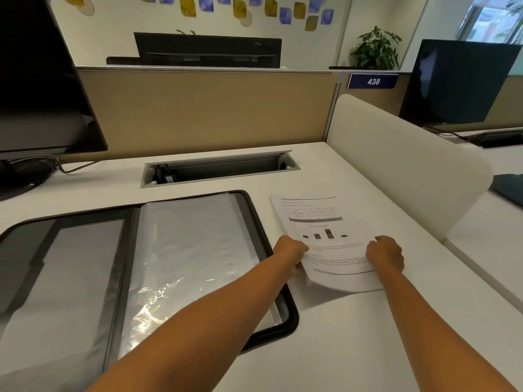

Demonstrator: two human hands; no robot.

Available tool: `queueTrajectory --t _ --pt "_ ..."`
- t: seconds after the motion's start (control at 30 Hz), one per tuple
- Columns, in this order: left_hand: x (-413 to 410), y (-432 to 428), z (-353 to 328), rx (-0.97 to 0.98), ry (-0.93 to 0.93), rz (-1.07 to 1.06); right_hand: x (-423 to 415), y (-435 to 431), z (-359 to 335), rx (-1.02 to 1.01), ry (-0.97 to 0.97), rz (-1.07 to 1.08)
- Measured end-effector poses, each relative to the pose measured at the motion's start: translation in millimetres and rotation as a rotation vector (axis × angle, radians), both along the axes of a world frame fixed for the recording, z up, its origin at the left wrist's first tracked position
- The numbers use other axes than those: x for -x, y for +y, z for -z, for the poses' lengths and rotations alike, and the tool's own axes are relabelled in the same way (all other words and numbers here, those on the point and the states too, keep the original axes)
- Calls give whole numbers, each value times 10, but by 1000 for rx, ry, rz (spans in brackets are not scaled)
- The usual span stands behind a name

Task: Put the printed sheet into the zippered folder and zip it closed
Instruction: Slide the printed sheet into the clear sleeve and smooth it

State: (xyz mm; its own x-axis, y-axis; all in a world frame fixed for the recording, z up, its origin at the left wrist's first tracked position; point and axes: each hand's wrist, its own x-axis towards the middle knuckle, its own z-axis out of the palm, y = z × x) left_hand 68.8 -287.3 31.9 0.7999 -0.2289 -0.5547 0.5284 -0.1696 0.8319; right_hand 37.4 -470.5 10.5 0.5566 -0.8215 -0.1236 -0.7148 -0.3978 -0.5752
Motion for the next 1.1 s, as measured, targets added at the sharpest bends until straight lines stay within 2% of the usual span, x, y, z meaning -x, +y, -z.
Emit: queueTrajectory --t 0.1,0.3,0.43,0.67,0.83,0.97,1.1 --pt "-16 86 38 -82 -63 57 -14 85 -22 -41 -81 4" --pt "-137 545 -75 -36 -184 -7 -96 423 -163 -144 -330 -32" --pt "-167 1024 -215 23 -297 -71 -173 813 -309 -324 -501 -106" --pt "-131 1997 -343 31 -559 -257 -230 1673 -510 -707 -709 -400" --pt "5 2486 -308 76 -721 -320 -185 2133 -506 -719 -773 -572" --pt "92 2689 -265 148 -723 -322 -174 2368 -469 -761 -761 -639" --pt "98 2726 -287 136 -745 -309 -189 2477 -454 -734 -751 -661"
